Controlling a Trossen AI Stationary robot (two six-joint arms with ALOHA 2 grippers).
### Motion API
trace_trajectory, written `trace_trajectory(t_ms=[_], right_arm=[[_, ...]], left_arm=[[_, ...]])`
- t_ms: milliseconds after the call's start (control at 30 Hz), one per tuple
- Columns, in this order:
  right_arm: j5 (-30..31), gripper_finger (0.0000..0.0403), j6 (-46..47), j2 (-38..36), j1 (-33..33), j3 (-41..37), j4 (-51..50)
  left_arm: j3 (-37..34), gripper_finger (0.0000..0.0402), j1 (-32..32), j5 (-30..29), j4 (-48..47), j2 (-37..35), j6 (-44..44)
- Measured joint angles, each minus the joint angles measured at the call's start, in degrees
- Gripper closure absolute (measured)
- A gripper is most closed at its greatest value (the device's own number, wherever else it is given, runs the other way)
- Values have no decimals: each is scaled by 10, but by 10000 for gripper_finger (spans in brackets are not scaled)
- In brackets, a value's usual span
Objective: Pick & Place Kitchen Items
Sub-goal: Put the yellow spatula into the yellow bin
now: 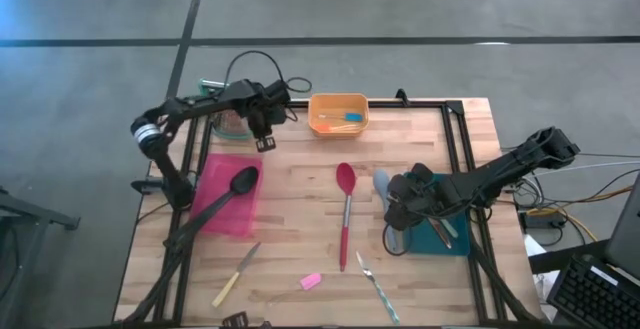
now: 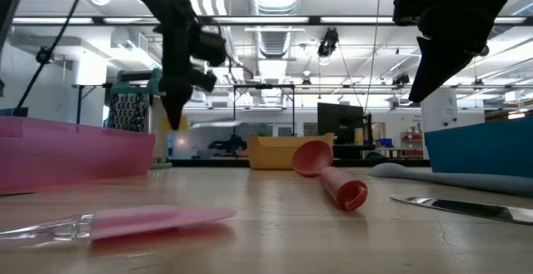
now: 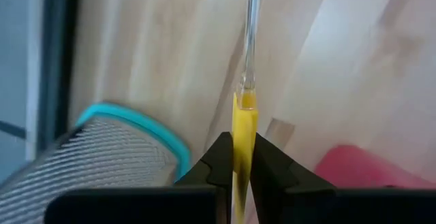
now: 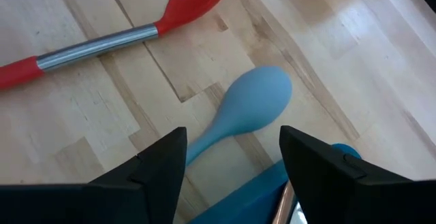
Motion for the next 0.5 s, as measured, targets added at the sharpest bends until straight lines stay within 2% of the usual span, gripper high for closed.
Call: trace_trajectory(t_ms=[267, 500], right_arm=[[0, 148, 0, 0, 0, 0, 0], [0, 134, 0, 0, 0, 0, 0]], left_arm=[[64, 373, -24, 37, 19, -60, -22], [137, 373, -75, 91, 146, -54, -7]])
